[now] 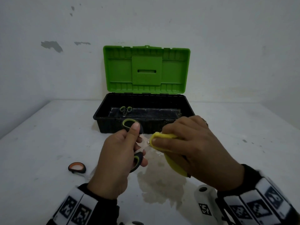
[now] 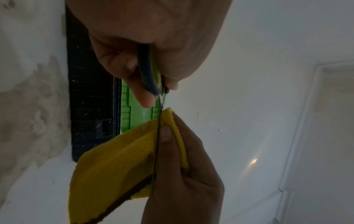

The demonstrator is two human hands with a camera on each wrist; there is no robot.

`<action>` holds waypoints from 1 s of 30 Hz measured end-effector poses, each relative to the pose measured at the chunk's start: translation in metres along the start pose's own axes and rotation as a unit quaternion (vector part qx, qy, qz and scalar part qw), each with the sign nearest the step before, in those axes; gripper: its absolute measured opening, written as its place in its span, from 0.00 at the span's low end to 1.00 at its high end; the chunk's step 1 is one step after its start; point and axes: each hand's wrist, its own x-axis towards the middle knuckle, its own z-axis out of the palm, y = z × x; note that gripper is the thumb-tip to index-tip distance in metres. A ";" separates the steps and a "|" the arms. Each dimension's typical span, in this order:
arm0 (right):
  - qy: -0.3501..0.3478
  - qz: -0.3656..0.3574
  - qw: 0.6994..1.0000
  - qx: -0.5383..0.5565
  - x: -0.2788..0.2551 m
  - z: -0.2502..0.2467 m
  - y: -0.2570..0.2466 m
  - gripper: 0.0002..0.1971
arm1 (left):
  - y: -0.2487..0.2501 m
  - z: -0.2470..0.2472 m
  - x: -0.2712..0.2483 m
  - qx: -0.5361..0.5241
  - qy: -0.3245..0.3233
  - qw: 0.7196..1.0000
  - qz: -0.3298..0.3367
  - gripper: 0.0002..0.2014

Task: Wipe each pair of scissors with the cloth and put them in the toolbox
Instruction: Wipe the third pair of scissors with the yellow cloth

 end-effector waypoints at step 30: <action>0.081 0.148 0.984 0.060 -0.027 0.014 0.042 0.14 | -0.005 -0.006 0.004 0.017 -0.017 0.999 0.032 0.20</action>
